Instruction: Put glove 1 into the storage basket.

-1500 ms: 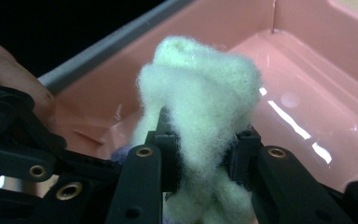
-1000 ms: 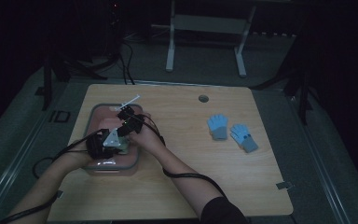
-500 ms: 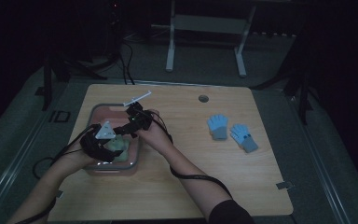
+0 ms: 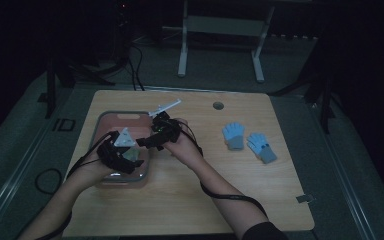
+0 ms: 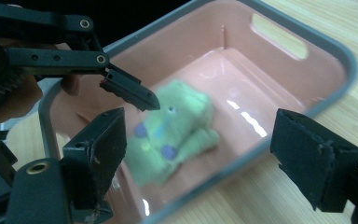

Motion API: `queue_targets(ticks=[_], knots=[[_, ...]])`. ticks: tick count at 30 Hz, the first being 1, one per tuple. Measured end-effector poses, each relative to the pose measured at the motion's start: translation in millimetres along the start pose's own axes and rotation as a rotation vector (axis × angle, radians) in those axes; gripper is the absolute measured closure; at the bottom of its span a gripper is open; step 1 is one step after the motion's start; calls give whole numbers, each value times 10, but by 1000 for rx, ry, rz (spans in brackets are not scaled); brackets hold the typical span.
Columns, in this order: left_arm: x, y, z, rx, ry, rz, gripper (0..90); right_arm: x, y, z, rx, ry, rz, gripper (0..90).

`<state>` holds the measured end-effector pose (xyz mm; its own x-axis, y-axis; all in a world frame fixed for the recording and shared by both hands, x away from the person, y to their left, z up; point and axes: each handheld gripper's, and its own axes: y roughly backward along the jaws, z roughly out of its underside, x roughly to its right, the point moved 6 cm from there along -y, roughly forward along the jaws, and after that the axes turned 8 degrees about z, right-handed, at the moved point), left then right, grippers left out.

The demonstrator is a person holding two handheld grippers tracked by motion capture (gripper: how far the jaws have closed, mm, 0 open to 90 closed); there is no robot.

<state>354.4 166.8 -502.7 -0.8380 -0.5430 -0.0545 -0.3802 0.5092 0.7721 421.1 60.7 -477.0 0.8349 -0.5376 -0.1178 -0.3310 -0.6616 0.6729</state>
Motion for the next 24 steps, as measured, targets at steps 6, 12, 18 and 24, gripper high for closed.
queue_targets(ticks=[6, 12, 18, 24], knots=[[182, -139, -207, -2, -26, 23, 231, 165, 232, 213, 6, -9, 25, 182], [331, -234, -347, 10, -48, 45, 231, 272, 390, 395, 13, -23, 32, 182], [484, -316, -452, 31, -57, 66, 230, 400, 564, 593, 18, -16, 70, 183], [639, -446, -544, 55, -60, 67, 169, 556, 676, 803, 9, -42, 87, 183]])
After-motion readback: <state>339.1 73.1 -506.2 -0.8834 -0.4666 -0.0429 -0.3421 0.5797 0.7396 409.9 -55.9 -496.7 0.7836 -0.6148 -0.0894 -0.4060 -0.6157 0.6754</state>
